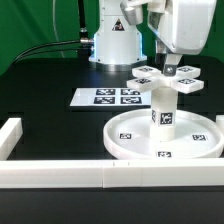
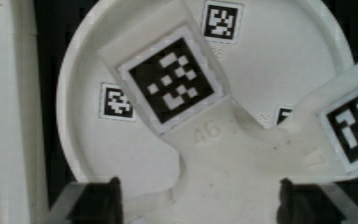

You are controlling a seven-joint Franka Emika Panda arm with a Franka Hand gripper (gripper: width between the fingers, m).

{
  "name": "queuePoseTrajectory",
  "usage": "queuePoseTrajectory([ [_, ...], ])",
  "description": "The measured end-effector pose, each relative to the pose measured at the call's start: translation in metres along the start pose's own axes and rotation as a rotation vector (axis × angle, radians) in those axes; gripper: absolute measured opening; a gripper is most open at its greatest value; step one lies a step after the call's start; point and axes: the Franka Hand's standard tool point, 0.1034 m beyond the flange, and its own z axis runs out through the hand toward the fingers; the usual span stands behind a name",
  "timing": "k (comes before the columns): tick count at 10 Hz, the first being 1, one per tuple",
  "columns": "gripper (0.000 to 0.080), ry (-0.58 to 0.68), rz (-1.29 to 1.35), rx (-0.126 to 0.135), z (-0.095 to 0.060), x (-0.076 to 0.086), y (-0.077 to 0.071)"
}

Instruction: Assemble round table

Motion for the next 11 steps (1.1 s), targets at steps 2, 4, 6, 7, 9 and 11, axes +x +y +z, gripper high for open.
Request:
queuePoseTrajectory([
  [2, 0.0588, 0.000, 0.022, 0.001, 0.000, -0.001, 0.000],
  [4, 0.0636, 0.013, 0.173, 0.007, 0.000, -0.005, -0.002],
  [6, 0.0649, 0.026, 0.375, 0.017, 0.002, -0.006, -0.005],
  [7, 0.0649, 0.026, 0.420, 0.019, 0.002, -0.006, -0.005],
  [9, 0.0649, 0.024, 0.438, 0.026, 0.005, -0.005, -0.008],
  [11, 0.0649, 0.025, 0.435, 0.031, 0.010, -0.001, -0.012],
])
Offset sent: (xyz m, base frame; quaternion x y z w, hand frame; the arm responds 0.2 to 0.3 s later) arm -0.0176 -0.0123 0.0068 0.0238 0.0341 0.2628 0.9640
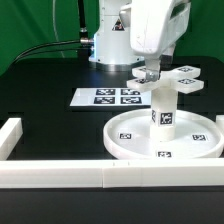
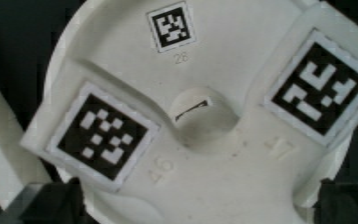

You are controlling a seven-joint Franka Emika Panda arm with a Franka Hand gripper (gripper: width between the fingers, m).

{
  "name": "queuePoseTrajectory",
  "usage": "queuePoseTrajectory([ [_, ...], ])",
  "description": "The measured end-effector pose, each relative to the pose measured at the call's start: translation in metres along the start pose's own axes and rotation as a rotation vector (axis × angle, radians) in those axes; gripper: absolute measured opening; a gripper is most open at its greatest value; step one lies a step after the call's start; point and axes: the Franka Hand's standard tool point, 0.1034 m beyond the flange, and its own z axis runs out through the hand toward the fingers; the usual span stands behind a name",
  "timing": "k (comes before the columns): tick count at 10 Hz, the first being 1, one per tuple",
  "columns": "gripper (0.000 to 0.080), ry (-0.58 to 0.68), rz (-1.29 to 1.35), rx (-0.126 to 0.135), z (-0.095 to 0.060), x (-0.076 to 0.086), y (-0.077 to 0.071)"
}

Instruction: Assemble round table

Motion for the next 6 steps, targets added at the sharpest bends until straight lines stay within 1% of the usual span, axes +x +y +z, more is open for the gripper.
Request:
queuePoseTrajectory([
  [2, 0.0649, -0.002, -0.007, 0.001, 0.0050, -0.0004, -0.0028],
  [4, 0.0649, 0.007, -0.011, -0.015, 0.0056, 0.0002, 0.0000],
  [6, 0.0649, 0.009, -0.009, -0.018, 0.0058, 0.0002, 0.0004],
])
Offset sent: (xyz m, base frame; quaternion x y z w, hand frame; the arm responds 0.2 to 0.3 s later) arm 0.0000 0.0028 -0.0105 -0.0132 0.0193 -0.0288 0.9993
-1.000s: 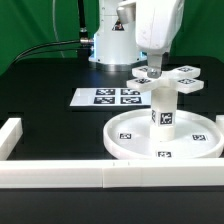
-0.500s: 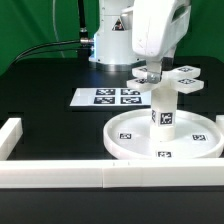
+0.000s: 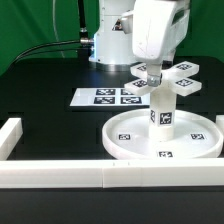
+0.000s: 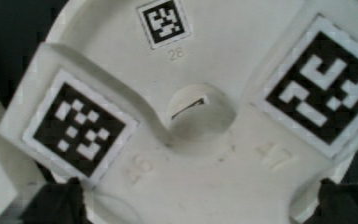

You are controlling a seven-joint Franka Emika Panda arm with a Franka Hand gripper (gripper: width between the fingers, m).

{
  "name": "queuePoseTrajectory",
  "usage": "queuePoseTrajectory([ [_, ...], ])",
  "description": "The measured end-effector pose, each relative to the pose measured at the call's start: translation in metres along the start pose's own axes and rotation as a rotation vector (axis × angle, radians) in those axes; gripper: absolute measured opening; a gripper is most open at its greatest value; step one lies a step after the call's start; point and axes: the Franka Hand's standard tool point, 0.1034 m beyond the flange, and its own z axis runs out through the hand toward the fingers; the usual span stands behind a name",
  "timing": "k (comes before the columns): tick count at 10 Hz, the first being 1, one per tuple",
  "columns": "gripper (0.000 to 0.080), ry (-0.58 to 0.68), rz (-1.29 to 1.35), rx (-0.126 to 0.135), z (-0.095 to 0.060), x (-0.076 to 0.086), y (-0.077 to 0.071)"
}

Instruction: Assemble round table

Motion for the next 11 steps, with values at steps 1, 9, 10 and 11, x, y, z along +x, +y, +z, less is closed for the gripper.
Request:
queuePoseTrajectory([
  [1, 0.0649, 0.000, 0.001, 0.000, 0.000, 0.000, 0.000],
  [9, 0.0649, -0.013, -0.072, -0.046, -0.006, 0.011, 0.005],
  [10, 0.0649, -0.013, -0.071, -0.046, -0.006, 0.011, 0.005],
  [11, 0.0649, -0.014, -0.065, -0.044, -0.005, 0.011, 0.005],
])
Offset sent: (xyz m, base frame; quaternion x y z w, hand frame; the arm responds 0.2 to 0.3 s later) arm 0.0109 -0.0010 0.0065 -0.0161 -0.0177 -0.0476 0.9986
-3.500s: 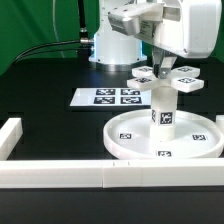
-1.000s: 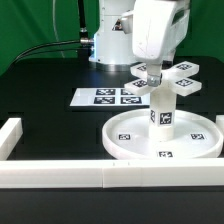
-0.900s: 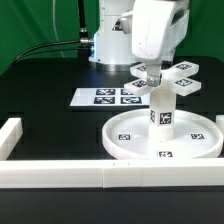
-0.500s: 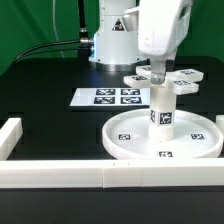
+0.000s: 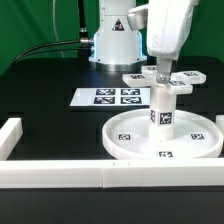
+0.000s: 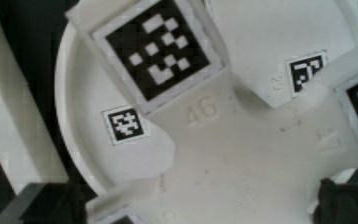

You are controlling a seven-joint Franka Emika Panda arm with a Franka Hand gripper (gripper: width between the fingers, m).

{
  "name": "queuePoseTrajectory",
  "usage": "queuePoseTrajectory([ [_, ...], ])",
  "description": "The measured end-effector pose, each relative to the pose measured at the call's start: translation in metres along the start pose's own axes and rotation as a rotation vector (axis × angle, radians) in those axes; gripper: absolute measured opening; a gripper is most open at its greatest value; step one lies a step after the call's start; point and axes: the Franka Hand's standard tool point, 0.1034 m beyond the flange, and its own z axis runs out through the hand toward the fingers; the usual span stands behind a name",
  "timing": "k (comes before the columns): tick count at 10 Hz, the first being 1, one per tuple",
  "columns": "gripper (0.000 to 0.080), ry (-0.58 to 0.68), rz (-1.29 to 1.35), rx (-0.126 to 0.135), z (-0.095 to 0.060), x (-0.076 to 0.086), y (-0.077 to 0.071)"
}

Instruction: Assemble round table

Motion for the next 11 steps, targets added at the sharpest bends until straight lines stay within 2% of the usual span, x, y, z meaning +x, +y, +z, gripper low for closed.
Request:
queuePoseTrajectory([
  [2, 0.0649, 0.008, 0.050, 0.010, 0.000, -0.006, 0.002],
  [3, 0.0649, 0.000, 0.091, 0.034, 0.000, -0.011, 0.001],
  [5, 0.0649, -0.008, 0.115, 0.051, 0.002, -0.013, 0.000],
  [11, 0.0649, -0.009, 0.115, 0.053, 0.003, -0.013, -0.001],
])
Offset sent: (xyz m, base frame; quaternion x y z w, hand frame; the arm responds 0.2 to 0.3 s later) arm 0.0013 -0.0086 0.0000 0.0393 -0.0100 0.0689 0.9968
